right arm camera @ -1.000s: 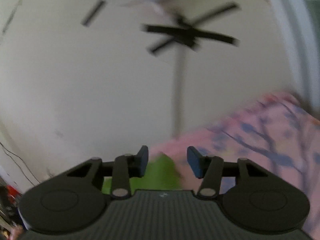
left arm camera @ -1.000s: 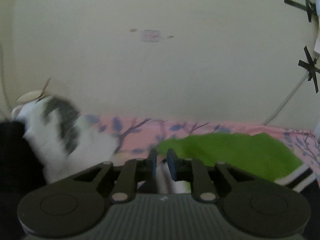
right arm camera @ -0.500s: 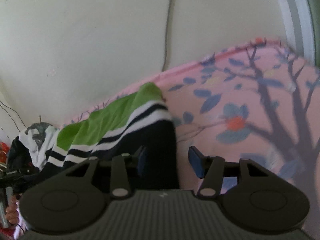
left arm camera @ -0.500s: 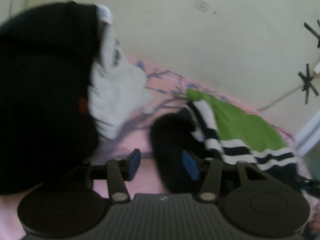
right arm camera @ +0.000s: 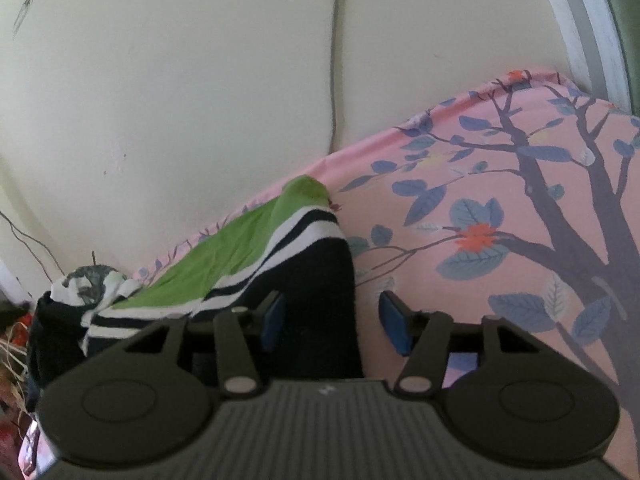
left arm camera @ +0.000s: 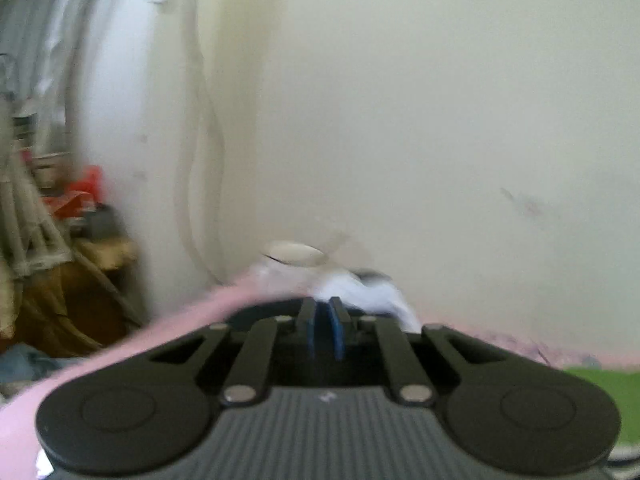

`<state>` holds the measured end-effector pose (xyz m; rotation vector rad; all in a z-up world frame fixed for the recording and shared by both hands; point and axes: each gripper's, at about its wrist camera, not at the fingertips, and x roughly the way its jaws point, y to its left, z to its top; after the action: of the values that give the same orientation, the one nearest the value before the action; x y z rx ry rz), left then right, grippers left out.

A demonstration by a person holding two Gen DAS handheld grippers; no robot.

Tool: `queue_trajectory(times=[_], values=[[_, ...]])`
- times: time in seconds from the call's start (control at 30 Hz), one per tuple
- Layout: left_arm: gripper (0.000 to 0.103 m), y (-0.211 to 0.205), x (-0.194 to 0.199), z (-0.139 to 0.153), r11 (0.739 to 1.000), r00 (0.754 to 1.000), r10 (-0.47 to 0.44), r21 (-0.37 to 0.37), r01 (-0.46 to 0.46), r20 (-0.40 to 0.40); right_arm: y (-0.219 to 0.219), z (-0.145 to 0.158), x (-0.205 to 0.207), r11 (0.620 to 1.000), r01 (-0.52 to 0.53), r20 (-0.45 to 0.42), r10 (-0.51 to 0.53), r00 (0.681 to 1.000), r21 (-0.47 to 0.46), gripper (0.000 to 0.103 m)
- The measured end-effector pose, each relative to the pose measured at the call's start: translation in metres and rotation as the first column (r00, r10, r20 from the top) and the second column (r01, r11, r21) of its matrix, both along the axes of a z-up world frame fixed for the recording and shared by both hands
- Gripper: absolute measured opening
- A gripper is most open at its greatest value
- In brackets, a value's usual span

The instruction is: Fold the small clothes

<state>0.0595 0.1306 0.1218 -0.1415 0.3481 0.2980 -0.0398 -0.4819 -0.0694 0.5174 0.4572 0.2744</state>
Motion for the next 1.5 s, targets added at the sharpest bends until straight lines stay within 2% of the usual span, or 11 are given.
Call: queue_trajectory(times=[0.1,0.27,0.4,0.57,0.63,0.7,0.73,0.93,1.13,1.3,1.5], values=[[0.034,0.006,-0.028,0.004,0.994,0.997,-0.071,-0.085,0.074,0.032,-0.003,-0.001,0.001,1.0,-0.007,-0.001,0.007,1.0,0.015,0.056],[0.04,-0.053,-0.06,-0.024,0.936,0.938,-0.347,-0.07,0.345,-0.018,-0.004,0.002,-0.013,0.999,-0.036,-0.013,0.036,0.999,0.001,0.059],[0.041,-0.119,-0.055,-0.055,0.822,0.814,-0.57,-0.086,0.564,-0.111,0.009,0.01,-0.017,0.993,-0.063,-0.031,0.06,0.998,-0.097,0.06],[0.04,-0.155,-0.039,-0.088,0.715,0.705,-0.698,-0.162,0.68,-0.121,0.017,0.022,0.013,0.993,-0.025,-0.021,0.023,1.0,-0.112,0.06],[0.039,-0.151,-0.029,-0.104,0.719,0.7,-0.695,-0.186,0.67,-0.164,0.019,0.021,0.032,0.992,-0.01,-0.052,0.003,0.999,-0.129,0.053],[0.034,-0.146,-0.02,-0.118,0.735,0.706,-0.677,-0.223,0.64,-0.208,0.019,0.018,0.045,0.994,-0.02,-0.096,0.01,0.995,-0.105,0.005],[0.032,-0.139,-0.017,-0.122,0.731,0.704,-0.68,-0.266,0.628,-0.207,0.02,0.023,0.049,0.998,-0.033,-0.115,0.026,0.993,-0.062,0.003],[0.03,-0.09,0.0,-0.129,0.702,0.75,-0.653,-0.459,0.545,-0.107,0.117,0.089,0.026,0.961,-0.202,0.07,0.218,0.973,-0.187,0.003],[0.031,-0.088,-0.004,-0.126,0.71,0.752,-0.65,-0.44,0.55,-0.108,0.24,0.048,0.021,0.76,-0.526,-0.101,0.532,0.841,-0.383,0.031],[0.037,-0.104,-0.009,-0.12,0.734,0.745,-0.653,-0.358,0.577,-0.138,0.158,0.074,-0.012,0.849,-0.476,0.055,0.5,0.864,-0.229,0.044],[0.038,-0.109,-0.015,-0.119,0.742,0.74,-0.655,-0.312,0.593,-0.152,0.081,0.073,-0.034,0.921,-0.239,0.062,0.27,0.961,-0.309,0.056]])
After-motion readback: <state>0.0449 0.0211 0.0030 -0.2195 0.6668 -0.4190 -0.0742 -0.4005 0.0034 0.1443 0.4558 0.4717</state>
